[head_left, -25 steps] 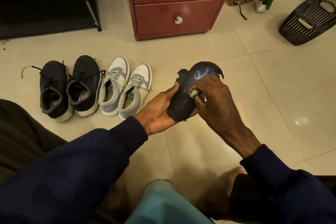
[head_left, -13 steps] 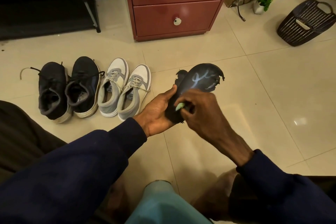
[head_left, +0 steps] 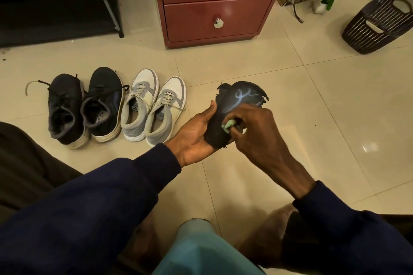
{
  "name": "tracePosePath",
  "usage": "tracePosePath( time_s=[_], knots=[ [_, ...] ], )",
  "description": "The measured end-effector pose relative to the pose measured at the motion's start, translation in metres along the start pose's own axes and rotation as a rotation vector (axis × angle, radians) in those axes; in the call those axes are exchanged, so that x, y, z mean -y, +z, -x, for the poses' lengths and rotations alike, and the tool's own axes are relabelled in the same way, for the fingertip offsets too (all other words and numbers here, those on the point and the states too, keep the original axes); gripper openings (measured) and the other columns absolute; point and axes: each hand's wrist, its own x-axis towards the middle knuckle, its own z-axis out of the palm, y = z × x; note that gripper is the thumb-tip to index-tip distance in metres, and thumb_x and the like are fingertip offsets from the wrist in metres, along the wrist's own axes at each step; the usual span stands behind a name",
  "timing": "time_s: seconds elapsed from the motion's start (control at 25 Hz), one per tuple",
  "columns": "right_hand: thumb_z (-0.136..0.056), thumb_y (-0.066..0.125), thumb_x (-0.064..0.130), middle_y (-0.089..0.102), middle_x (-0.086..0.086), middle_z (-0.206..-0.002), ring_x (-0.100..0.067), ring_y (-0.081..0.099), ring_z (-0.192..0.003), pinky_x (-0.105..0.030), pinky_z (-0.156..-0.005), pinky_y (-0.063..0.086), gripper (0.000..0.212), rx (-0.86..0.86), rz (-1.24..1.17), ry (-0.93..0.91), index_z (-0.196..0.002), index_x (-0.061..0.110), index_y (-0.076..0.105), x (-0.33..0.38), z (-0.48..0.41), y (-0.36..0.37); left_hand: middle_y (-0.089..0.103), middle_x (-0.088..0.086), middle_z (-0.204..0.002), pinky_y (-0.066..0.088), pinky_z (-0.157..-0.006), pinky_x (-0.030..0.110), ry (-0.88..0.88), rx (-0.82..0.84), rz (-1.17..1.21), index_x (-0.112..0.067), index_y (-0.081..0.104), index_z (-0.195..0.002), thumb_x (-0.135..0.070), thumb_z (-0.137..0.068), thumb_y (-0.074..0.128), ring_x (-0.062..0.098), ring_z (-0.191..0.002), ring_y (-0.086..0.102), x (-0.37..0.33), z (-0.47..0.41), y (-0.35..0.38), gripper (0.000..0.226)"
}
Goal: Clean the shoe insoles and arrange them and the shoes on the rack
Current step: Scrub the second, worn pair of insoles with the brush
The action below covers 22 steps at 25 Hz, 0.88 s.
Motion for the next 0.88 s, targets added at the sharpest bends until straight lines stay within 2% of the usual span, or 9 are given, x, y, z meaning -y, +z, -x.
tracePosePath(
  time_s=[0.12, 0.28, 0.4, 0.48, 0.64, 0.68, 0.76, 0.84, 0.88],
  knots=[
    [-0.073, 0.07, -0.008, 0.068, -0.005, -0.087, -0.019, 0.062, -0.081, -0.037, -0.073, 0.055, 0.021, -0.097, 0.052, -0.002, -0.086, 0.008, 0.07, 0.003, 0.0, 0.002, 0.064, 0.014, -0.134, 0.05, -0.103, 0.042, 0.018, 0.021, 0.029, -0.01, 0.055, -0.146, -0.046, -0.108, 0.047, 0.026, -0.111, 0.067, -0.003, -0.001, -0.001, 0.053],
    [-0.078, 0.074, -0.001, 0.07, 0.006, -0.087, -0.004, 0.063, -0.078, -0.018, -0.072, 0.053, 0.02, 0.228, -0.167, -0.025, -0.089, 0.016, 0.076, 0.023, 0.005, -0.004, 0.073, 0.01, -0.112, 0.056, -0.092, 0.036, -0.049, -0.001, -0.008, -0.009, 0.066, -0.127, -0.046, -0.107, 0.046, 0.022, -0.098, 0.072, -0.001, 0.003, 0.0, 0.047],
    [-0.077, 0.073, -0.005, 0.069, -0.003, -0.083, -0.013, 0.062, -0.075, -0.03, -0.072, 0.055, 0.016, -0.013, 0.033, 0.025, -0.084, 0.01, 0.074, -0.002, -0.009, -0.009, 0.071, 0.015, -0.121, 0.053, -0.101, 0.044, -0.018, 0.029, 0.055, -0.008, 0.06, -0.134, -0.037, -0.108, 0.048, 0.028, -0.104, 0.071, 0.001, 0.001, 0.001, 0.041],
    [-0.076, 0.07, -0.008, 0.068, -0.008, -0.083, -0.02, 0.062, -0.077, -0.03, -0.074, 0.052, 0.017, -0.094, 0.073, 0.005, -0.083, 0.007, 0.072, 0.001, -0.008, -0.005, 0.072, 0.015, -0.118, 0.054, -0.1, 0.044, -0.011, 0.026, 0.076, -0.008, 0.064, -0.13, -0.034, -0.108, 0.049, 0.027, -0.101, 0.072, 0.0, 0.0, 0.001, 0.037],
    [-0.078, 0.072, -0.002, 0.07, 0.004, -0.087, -0.006, 0.063, -0.079, -0.018, -0.072, 0.052, 0.02, 0.253, -0.145, -0.058, -0.087, 0.015, 0.076, 0.022, 0.003, -0.007, 0.075, 0.009, -0.096, 0.057, -0.085, 0.035, -0.055, -0.016, 0.006, -0.011, 0.08, -0.097, -0.039, -0.108, 0.047, 0.02, -0.086, 0.072, -0.001, 0.004, 0.001, 0.044],
    [-0.078, 0.073, -0.002, 0.071, 0.003, -0.087, -0.008, 0.064, -0.079, -0.021, -0.073, 0.054, 0.019, 0.25, -0.1, -0.038, -0.087, 0.015, 0.076, 0.016, -0.001, -0.01, 0.074, 0.01, -0.103, 0.054, -0.093, 0.038, -0.053, -0.021, 0.015, -0.01, 0.078, -0.104, -0.038, -0.108, 0.047, 0.022, -0.092, 0.072, 0.0, 0.004, 0.001, 0.042],
    [-0.079, 0.071, -0.004, 0.07, -0.006, -0.086, -0.019, 0.065, -0.08, -0.033, -0.075, 0.056, 0.016, 0.07, 0.061, 0.01, -0.086, 0.009, 0.075, -0.004, -0.01, -0.013, 0.07, 0.015, -0.122, 0.047, -0.108, 0.045, -0.037, 0.012, 0.083, -0.008, 0.067, -0.127, -0.034, -0.108, 0.049, 0.028, -0.107, 0.068, 0.0, 0.002, 0.002, 0.037],
    [-0.078, 0.069, -0.006, 0.069, -0.01, -0.086, -0.025, 0.063, -0.081, -0.039, -0.075, 0.055, 0.015, -0.042, 0.123, 0.037, -0.085, 0.006, 0.072, -0.005, -0.01, -0.013, 0.067, 0.017, -0.128, 0.046, -0.108, 0.046, -0.034, 0.034, 0.122, -0.008, 0.06, -0.136, -0.033, -0.108, 0.05, 0.03, -0.11, 0.066, -0.001, 0.002, 0.004, 0.039],
    [-0.077, 0.069, -0.007, 0.069, -0.007, -0.087, -0.021, 0.062, -0.081, -0.034, -0.075, 0.054, 0.018, -0.009, 0.077, 0.004, -0.086, 0.008, 0.072, 0.001, -0.007, -0.009, 0.069, 0.015, -0.123, 0.048, -0.104, 0.044, -0.027, 0.03, 0.094, -0.008, 0.062, -0.133, -0.034, -0.108, 0.049, 0.028, -0.106, 0.068, -0.001, 0.002, 0.004, 0.038]
  ],
)
